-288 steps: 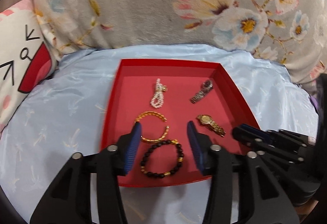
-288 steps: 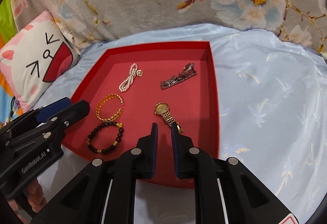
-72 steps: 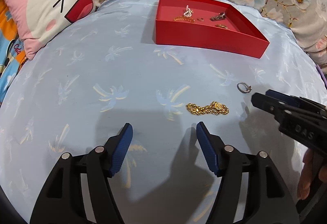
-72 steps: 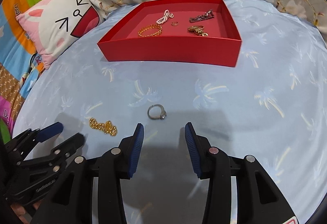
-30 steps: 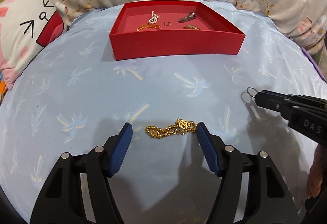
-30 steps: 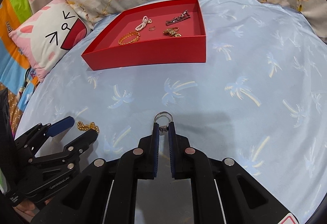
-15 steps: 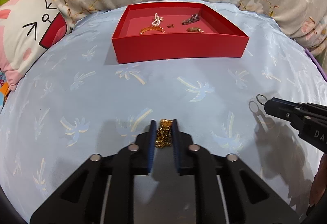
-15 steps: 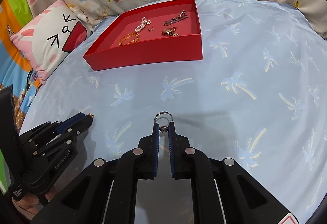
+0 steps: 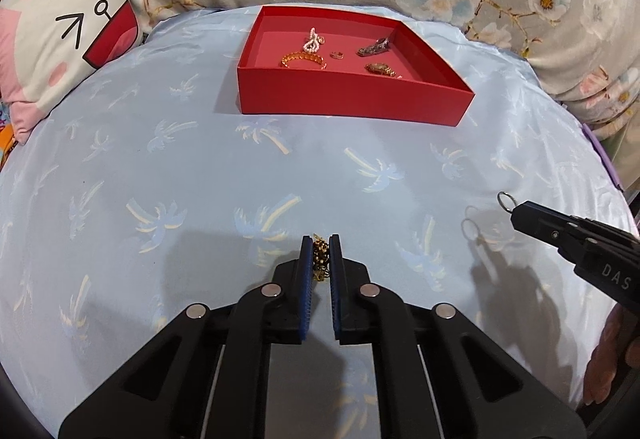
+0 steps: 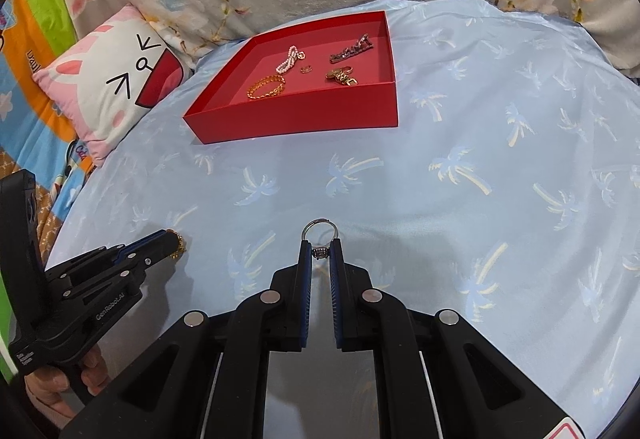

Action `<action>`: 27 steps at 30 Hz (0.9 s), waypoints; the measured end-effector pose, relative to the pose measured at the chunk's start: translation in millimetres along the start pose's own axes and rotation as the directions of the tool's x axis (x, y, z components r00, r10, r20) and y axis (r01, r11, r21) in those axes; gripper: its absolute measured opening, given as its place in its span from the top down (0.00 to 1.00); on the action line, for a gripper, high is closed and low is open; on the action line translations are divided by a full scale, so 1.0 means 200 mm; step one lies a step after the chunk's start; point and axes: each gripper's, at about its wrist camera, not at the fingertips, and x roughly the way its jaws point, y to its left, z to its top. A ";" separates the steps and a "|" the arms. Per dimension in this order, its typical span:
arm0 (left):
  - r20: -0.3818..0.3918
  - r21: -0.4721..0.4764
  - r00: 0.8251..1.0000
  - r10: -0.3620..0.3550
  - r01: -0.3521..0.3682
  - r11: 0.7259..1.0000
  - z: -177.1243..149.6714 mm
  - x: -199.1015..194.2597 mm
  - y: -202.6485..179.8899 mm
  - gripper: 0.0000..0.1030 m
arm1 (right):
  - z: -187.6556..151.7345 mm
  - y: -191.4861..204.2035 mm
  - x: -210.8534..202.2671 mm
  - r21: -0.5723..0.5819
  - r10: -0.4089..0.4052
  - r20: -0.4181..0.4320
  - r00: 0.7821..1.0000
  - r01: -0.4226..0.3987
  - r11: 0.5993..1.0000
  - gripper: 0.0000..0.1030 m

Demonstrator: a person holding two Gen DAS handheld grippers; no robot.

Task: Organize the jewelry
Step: 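Carry the chain bracelet and silver ring over the red box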

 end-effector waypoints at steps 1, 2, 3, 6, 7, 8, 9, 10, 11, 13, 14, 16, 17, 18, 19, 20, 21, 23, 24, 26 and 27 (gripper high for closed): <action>0.003 -0.003 1.000 -0.004 0.004 1.000 0.00 -0.02 0.00 0.93 | 0.00 0.00 -0.01 -0.001 0.003 0.004 1.000 -0.003 1.000 0.92; 0.005 -0.007 1.000 -0.010 0.010 1.000 0.00 -0.03 -0.01 0.93 | 0.00 0.00 -0.02 -0.003 0.006 0.007 1.000 -0.006 1.000 0.92; 0.007 -0.010 1.000 -0.017 0.017 1.000 0.01 -0.05 -0.01 0.93 | 0.00 0.01 -0.04 -0.004 0.008 0.010 1.000 -0.008 1.000 0.92; 0.021 -0.006 0.999 -0.027 0.027 1.000 0.02 -0.10 -0.03 0.93 | 0.01 0.02 -0.08 -0.010 0.015 0.022 1.000 -0.015 1.000 0.92; 0.023 -0.003 0.999 -0.030 0.030 1.000 0.02 -0.12 -0.04 0.93 | 0.01 0.03 -0.09 -0.012 0.017 0.024 1.000 -0.016 1.000 0.92; 0.025 0.000 0.999 -0.033 0.033 0.999 0.03 -0.13 -0.05 0.93 | 0.01 0.03 -0.10 -0.014 0.019 0.027 0.999 -0.019 1.000 0.92; 0.027 0.001 0.999 -0.035 0.035 0.999 0.03 -0.15 -0.06 0.93 | 0.01 0.03 -0.11 -0.017 0.022 0.030 0.999 -0.021 1.000 0.92; 0.029 0.000 0.999 -0.037 0.037 0.999 0.04 -0.16 -0.07 0.93 | 0.01 0.04 -0.12 -0.021 0.025 0.035 0.999 -0.024 0.999 0.92; 0.031 -0.002 0.999 -0.040 0.040 0.999 0.04 -0.17 -0.07 0.93 | 0.02 0.05 -0.14 -0.025 0.027 0.040 0.999 -0.026 0.999 0.92; 0.036 -0.006 0.998 -0.042 0.042 0.999 0.06 -0.19 -0.08 0.93 | 0.02 0.06 -0.16 -0.030 0.032 0.049 0.998 -0.030 0.999 0.92; 0.040 -0.003 0.998 -0.041 0.041 0.999 0.06 -0.20 -0.09 0.93 | 0.03 0.06 -0.16 -0.030 0.033 0.052 0.998 -0.031 0.999 0.92; 0.040 0.005 0.999 -0.026 0.026 1.000 0.08 -0.20 -0.10 0.93 | 0.04 0.07 -0.18 -0.031 0.037 0.060 0.998 -0.035 0.999 0.92; 0.040 0.006 0.999 -0.020 0.020 1.000 0.08 -0.19 -0.10 0.93 | 0.04 0.07 -0.18 -0.032 0.037 0.063 0.997 -0.035 0.999 0.92; 0.039 0.003 0.999 -0.017 0.017 1.000 0.08 -0.19 -0.10 0.93 | 0.05 0.07 -0.19 -0.033 0.038 0.066 0.997 -0.036 0.999 0.92; 0.038 0.000 0.999 -0.017 0.017 1.000 0.09 -0.19 -0.10 0.93 | 0.05 0.07 -0.19 -0.035 0.038 0.068 0.997 -0.036 0.999 0.92; 0.038 -0.003 0.999 -0.016 0.016 1.000 0.10 -0.18 -0.09 0.93 | 0.06 0.07 -0.20 -0.036 0.038 0.072 0.997 -0.035 0.999 0.92; 0.041 -0.004 0.999 -0.013 0.014 1.000 0.11 -0.18 -0.09 0.93 | 0.07 0.07 -0.20 -0.038 0.037 0.075 0.997 -0.034 0.999 0.92; 0.046 -0.002 0.999 -0.006 0.006 1.000 0.14 -0.18 -0.09 0.93 | 0.10 0.07 -0.20 -0.042 0.036 0.084 0.996 -0.032 0.999 0.92; 0.049 -0.002 0.999 -0.005 0.005 1.000 0.15 -0.18 -0.09 0.93 | 0.10 0.07 -0.21 -0.044 0.035 0.087 0.996 -0.032 0.999 0.92; 0.055 -0.002 0.998 -0.003 0.003 1.000 0.18 -0.17 -0.09 0.93 | 0.13 0.07 -0.20 -0.050 0.033 0.094 0.995 -0.029 0.998 0.92; 0.058 0.000 0.998 0.000 0.000 1.000 0.19 -0.17 -0.10 0.93 | 0.14 0.07 -0.20 -0.051 0.033 0.097 0.995 -0.028 0.998 0.92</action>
